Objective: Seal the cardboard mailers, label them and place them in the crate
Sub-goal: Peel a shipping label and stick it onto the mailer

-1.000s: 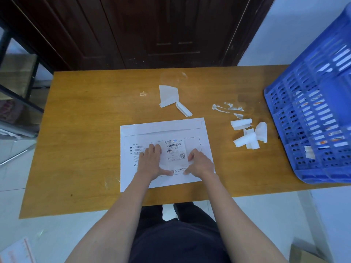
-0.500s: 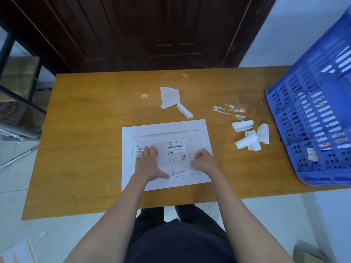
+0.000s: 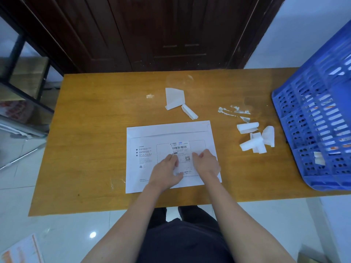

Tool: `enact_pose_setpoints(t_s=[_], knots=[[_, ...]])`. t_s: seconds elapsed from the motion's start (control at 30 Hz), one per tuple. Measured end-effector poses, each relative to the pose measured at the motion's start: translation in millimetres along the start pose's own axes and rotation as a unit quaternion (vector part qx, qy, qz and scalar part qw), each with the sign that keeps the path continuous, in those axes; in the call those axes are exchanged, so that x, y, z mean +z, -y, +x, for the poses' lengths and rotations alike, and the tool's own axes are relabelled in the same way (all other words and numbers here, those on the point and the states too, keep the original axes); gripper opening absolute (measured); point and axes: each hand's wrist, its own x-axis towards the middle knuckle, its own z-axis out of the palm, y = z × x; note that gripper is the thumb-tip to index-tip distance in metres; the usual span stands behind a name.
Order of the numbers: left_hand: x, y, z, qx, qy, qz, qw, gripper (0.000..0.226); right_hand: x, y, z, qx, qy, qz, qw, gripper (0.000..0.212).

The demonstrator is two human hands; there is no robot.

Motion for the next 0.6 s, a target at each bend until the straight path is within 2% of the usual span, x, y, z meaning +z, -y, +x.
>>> enact_pose_setpoints(t_s=[0.13,0.2,0.27,0.33,0.4,0.43,0.6], knots=[[-4,2,4,-0.007,-0.024,-0.001,1.0,0.019,-1,-10,-3,0.026,-0.09,0.064,0.994,0.026],[-9,4,6,-0.027,-0.099,0.024,0.994,0.017,-2,-13,-2,0.034,-0.132,0.063,0.989,0.037],[-15,9,7,-0.114,-0.214,0.052,0.969,0.025,-8,-13,1,0.051,-0.145,0.048,0.987,0.053],[-19,15,7,-0.255,-0.287,0.036,0.923,0.04,-13,-12,5,0.061,-0.13,0.039,0.989,0.062],[-21,22,7,-0.376,-0.279,-0.008,0.883,0.055,-15,-11,8,0.068,-0.103,0.053,0.991,0.062],[-20,26,7,-0.407,-0.263,-0.025,0.875,0.06,-14,-10,9,0.071,-0.092,0.06,0.991,0.061],[-15,35,7,-0.42,-0.238,-0.066,0.874,0.063,-21,-7,14,0.095,-0.054,0.085,0.99,0.061]])
